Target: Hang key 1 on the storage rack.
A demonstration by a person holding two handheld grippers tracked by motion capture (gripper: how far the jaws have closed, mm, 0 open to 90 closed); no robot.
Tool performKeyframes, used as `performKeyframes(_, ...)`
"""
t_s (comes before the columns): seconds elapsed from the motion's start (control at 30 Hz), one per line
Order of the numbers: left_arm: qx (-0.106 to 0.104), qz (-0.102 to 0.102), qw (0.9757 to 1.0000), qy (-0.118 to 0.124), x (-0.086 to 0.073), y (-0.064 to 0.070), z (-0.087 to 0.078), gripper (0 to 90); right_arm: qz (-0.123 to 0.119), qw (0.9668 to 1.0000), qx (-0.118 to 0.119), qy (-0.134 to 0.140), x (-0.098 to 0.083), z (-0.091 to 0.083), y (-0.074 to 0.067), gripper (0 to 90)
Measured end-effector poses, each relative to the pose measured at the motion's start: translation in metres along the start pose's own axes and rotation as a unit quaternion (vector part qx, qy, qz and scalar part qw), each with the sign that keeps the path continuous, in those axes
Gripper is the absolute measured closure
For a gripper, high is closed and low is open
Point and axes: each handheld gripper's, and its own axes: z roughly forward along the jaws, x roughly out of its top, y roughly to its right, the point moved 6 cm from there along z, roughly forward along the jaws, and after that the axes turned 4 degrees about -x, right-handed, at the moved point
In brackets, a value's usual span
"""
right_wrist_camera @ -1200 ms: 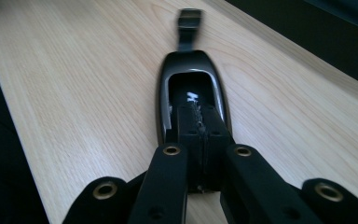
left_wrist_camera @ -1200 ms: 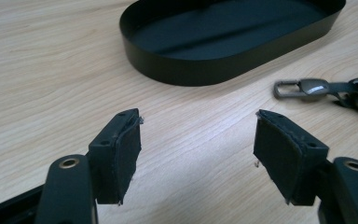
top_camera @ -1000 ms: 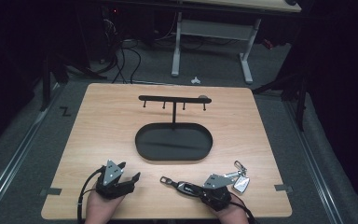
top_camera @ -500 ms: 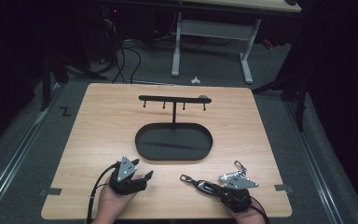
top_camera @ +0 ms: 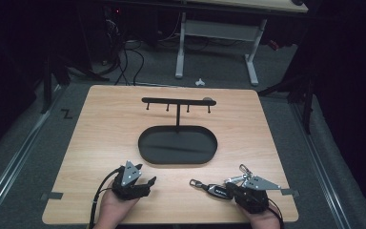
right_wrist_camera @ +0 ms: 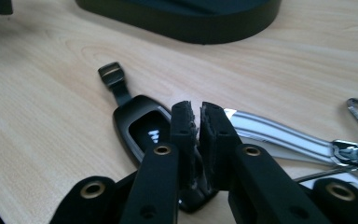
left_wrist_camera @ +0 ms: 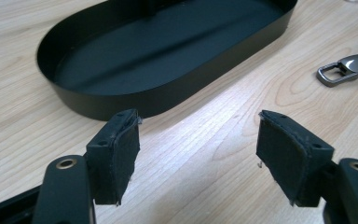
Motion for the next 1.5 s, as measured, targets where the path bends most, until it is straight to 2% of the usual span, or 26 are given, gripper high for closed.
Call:
performKeyframes(0.07,0.000,-0.008,1.0000,-0.003,-0.002,-0.001,-0.002,29.9,0.003,1.0000,-0.004,0.005,0.002,-0.001,0.004,81.6)
performKeyframes(0.13,-0.010,-0.030,0.9995,-0.006,-0.003,0.000,-0.002,27.8,0.005,0.9999,-0.012,0.010,0.005,-0.002,0.007,79.8)
performKeyframes(0.17,-0.011,-0.032,0.9994,-0.012,-0.002,0.001,-0.002,27.7,0.004,0.9998,-0.016,0.012,0.006,-0.003,0.009,78.3)
performKeyframes(0.23,-0.007,-0.023,0.9994,-0.025,0.003,0.003,-0.003,27.6,0.004,0.9996,-0.023,0.015,0.009,-0.003,0.010,77.0)
performKeyframes(0.3,-0.005,-0.018,0.9996,-0.020,0.009,0.006,-0.009,27.3,0.004,0.9994,-0.030,0.018,0.011,-0.003,0.012,74.7)
performKeyframes(0.33,-0.005,-0.010,0.9997,-0.022,0.010,0.008,-0.012,27.2,0.003,0.9993,-0.033,0.018,0.012,-0.002,0.014,73.5)
performKeyframes(0.4,0.002,0.004,0.9998,-0.022,0.009,0.010,-0.018,26.3,0.007,0.9991,-0.038,0.016,0.013,-0.001,0.015,71.4)
performKeyframes(0.47,0.004,0.004,0.9999,-0.015,0.005,0.011,-0.022,25.2,0.002,0.9990,-0.042,0.012,0.013,0.002,0.017,69.3)
performKeyframes(0.57,0.011,0.000,0.9999,-0.001,-0.005,0.013,-0.023,24.2,0.006,0.9990,-0.044,-0.004,0.015,0.003,0.021,68.0)
performKeyframes(0.7,-0.010,-0.011,0.9999,-0.001,-0.011,0.017,-0.022,23.9,0.019,0.9981,-0.056,-0.017,0.016,0.004,0.024,65.9)
performKeyframes(0.83,-0.013,-0.009,0.9999,0.005,-0.011,0.018,-0.023,23.3,0.015,0.9980,-0.051,-0.035,0.018,0.004,0.025,61.8)
performKeyframes(0.9,-0.015,-0.005,0.9999,0.006,-0.011,0.019,-0.022,23.5,0.013,0.9976,-0.056,-0.037,0.020,0.002,0.028,59.5)
performKeyframes(1.13,-0.020,0.013,0.9997,0.002,-0.015,0.021,-0.021,23.2,0.021,0.9941,-0.058,-0.089,0.021,-0.001,0.034,56.3)
performKeyframes(1.27,-0.018,0.006,0.9998,0.010,-0.014,0.018,-0.025,23.3,0.000,0.9915,-0.060,-0.115,0.023,-0.001,0.033,52.4)
performKeyframes(1.33,-0.016,0.002,0.9998,0.012,-0.014,0.016,-0.027,23.3,0.006,0.9901,-0.061,-0.126,0.023,-0.001,0.031,51.6)
performKeyframes(1.4,-0.016,-0.003,0.9998,0.012,-0.015,0.014,-0.028,23.3,-0.002,0.9891,-0.063,-0.133,0.025,-0.001,0.030,50.7)
performKeyframes(1.5,-0.016,-0.007,0.9998,0.011,-0.016,0.012,-0.027,23.3,-0.030,0.9865,-0.067,-0.146,0.027,0.000,0.027,49.2)
